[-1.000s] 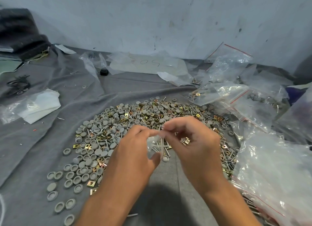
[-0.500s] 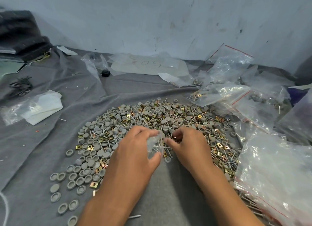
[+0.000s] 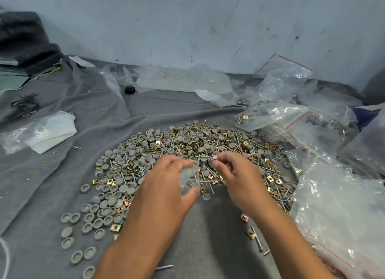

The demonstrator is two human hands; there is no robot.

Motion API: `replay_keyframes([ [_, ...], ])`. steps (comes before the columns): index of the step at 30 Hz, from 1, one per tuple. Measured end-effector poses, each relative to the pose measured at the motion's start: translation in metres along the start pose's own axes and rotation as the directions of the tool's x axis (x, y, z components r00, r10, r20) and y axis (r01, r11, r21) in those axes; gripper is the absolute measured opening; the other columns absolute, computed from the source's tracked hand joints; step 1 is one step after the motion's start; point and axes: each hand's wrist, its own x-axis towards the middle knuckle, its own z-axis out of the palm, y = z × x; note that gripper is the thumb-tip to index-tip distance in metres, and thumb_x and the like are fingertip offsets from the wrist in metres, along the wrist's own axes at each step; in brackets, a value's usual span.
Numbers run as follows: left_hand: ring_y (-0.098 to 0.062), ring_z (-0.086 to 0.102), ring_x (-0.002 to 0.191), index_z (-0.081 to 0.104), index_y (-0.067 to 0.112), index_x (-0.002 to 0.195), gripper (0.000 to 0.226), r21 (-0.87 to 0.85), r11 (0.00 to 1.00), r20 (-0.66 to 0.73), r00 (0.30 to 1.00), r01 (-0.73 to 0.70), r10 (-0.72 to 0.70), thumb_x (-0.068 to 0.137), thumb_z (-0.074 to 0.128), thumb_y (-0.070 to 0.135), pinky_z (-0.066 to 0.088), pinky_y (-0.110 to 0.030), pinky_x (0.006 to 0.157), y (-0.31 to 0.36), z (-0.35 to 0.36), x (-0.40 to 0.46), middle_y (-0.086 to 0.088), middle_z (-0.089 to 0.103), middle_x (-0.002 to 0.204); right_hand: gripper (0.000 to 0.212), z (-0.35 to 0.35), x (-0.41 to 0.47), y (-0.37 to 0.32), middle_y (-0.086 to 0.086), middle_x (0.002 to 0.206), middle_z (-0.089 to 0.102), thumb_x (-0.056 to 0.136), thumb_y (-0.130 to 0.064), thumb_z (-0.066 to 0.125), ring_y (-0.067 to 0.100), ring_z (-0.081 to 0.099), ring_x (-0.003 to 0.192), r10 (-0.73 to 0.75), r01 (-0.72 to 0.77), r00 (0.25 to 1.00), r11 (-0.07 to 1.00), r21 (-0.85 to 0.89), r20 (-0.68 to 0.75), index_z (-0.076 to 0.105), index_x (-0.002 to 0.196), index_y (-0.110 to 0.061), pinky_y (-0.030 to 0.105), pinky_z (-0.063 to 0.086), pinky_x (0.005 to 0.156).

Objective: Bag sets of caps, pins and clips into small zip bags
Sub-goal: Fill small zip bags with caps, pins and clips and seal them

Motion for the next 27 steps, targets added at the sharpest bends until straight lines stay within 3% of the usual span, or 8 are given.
replay_keyframes([
  [2,0.007,0.050,0.078,0.059,0.043,0.126,0.051,-0.002,1.000,0.000,1.000,0.008,-0.008,0.079,0.078,0.037,0.054,-0.027,0.080,0.000,0.000,0.000,0.029,0.049,0.113,0.014,-0.009,-0.007,-0.015,-0.015,0.072,0.060,0.099,-0.036,0.061,0.001,0.050,0.065,-0.048,0.043,0.999,0.935,0.352,0.004,0.066,0.090,-0.027,0.024,0.040,0.062],
  [4,0.007,0.050,0.079,0.059,0.042,0.126,0.052,-0.004,1.000,-0.005,1.000,0.007,-0.007,0.079,0.079,0.036,0.053,-0.028,0.079,0.001,0.000,0.001,0.029,0.048,0.112,0.009,-0.012,-0.017,-0.030,-0.015,0.075,0.062,0.098,-0.037,0.063,0.001,0.051,0.064,-0.144,0.127,0.990,0.869,0.479,0.000,0.068,0.094,-0.030,0.019,0.042,0.060],
  [6,0.006,0.051,0.082,0.058,0.042,0.124,0.051,-0.003,1.000,-0.001,1.000,0.012,-0.012,0.078,0.080,0.038,0.054,-0.028,0.079,0.001,0.000,0.001,0.028,0.048,0.111,0.002,-0.007,-0.024,-0.038,-0.015,0.082,0.067,0.096,-0.033,0.068,0.000,0.058,0.071,-0.244,0.223,0.970,0.888,0.402,-0.001,0.068,0.097,-0.032,0.016,0.045,0.064],
  [9,0.004,0.053,0.086,0.060,0.037,0.124,0.049,0.007,1.000,0.008,1.000,0.008,-0.008,0.078,0.079,0.036,0.055,-0.028,0.080,0.002,0.000,0.001,0.026,0.048,0.110,0.019,-0.005,-0.024,-0.034,-0.021,0.094,0.069,0.090,-0.032,0.075,0.001,0.065,0.089,-0.313,0.306,0.949,0.937,0.165,0.017,0.068,0.107,-0.037,0.011,0.047,0.075],
  [12,0.006,0.051,0.079,0.058,0.042,0.127,0.052,0.008,1.000,0.003,1.000,0.012,-0.012,0.078,0.075,0.035,0.055,-0.027,0.079,0.001,-0.001,0.001,0.029,0.049,0.111,0.019,-0.021,-0.013,-0.014,-0.022,0.091,0.068,0.092,-0.029,0.072,-0.004,0.064,0.087,-0.171,0.178,0.984,0.974,0.143,-0.056,0.066,0.105,-0.041,0.007,0.046,0.070],
  [14,0.008,0.050,0.078,0.057,0.045,0.127,0.052,0.004,1.000,-0.006,1.000,0.018,-0.018,0.077,0.071,0.037,0.056,-0.025,0.078,0.002,-0.001,0.000,0.030,0.049,0.109,0.019,-0.030,-0.004,0.006,-0.024,0.092,0.064,0.094,-0.028,0.070,-0.010,0.059,0.086,-0.051,0.050,0.999,0.997,-0.060,-0.009,0.063,0.102,-0.044,0.006,0.044,0.067],
  [18,0.009,0.051,0.082,0.056,0.045,0.128,0.054,0.014,1.000,-0.012,1.000,0.015,-0.015,0.077,0.069,0.038,0.056,-0.025,0.081,0.003,-0.002,0.000,0.030,0.050,0.108,0.028,-0.023,-0.001,0.026,-0.013,0.119,0.061,0.094,-0.036,0.069,0.007,0.058,0.108,0.133,-0.046,0.971,0.920,-0.390,0.198,0.064,0.122,-0.037,0.030,0.051,0.093],
  [27,0.008,0.049,0.083,0.055,0.041,0.132,0.052,0.051,0.998,-0.036,0.999,0.021,-0.019,0.081,0.065,0.048,0.054,-0.024,0.081,0.002,-0.004,0.000,0.028,0.049,0.111,0.013,-0.009,-0.003,0.022,-0.014,0.102,0.052,0.094,-0.045,0.066,0.011,0.050,0.096,0.049,0.026,0.987,0.893,-0.450,0.154,0.061,0.102,-0.036,0.030,0.046,0.079],
])
